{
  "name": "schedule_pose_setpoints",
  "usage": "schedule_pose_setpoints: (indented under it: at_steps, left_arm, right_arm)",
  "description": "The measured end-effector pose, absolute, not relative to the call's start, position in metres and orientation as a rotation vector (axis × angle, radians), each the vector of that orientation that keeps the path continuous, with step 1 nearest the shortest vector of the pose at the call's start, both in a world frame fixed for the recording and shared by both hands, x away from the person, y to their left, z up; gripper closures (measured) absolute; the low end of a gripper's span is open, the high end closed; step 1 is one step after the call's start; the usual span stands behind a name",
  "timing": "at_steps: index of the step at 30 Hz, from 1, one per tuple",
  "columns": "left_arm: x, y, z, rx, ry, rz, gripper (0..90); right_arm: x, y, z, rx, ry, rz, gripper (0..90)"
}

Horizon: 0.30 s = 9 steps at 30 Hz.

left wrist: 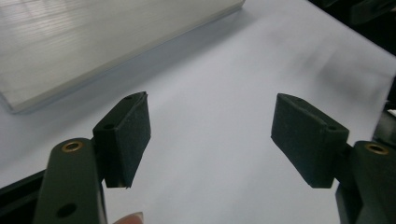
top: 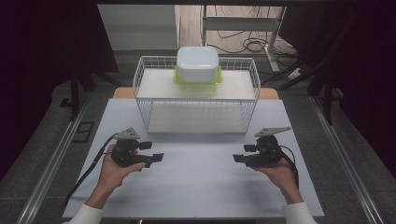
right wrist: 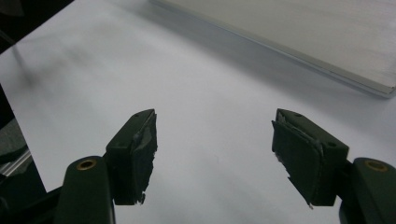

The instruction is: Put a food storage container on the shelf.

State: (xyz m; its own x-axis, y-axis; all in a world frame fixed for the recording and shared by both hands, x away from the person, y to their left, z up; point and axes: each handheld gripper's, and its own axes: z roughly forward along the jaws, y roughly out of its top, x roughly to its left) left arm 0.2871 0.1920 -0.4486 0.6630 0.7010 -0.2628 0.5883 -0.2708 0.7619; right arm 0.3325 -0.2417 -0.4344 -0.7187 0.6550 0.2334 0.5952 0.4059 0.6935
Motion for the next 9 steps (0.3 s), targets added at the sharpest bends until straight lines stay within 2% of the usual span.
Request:
schedule_pose_setpoints:
  at_steps: [9]
  left_arm:
    - [0.2895, 0.1939, -0.4497, 1.953, 1.010, 0.158, 26.9]
  right_arm:
    - [0.3315, -0.2439, -0.4358, 1.138, 2.534, 1.241, 24.8]
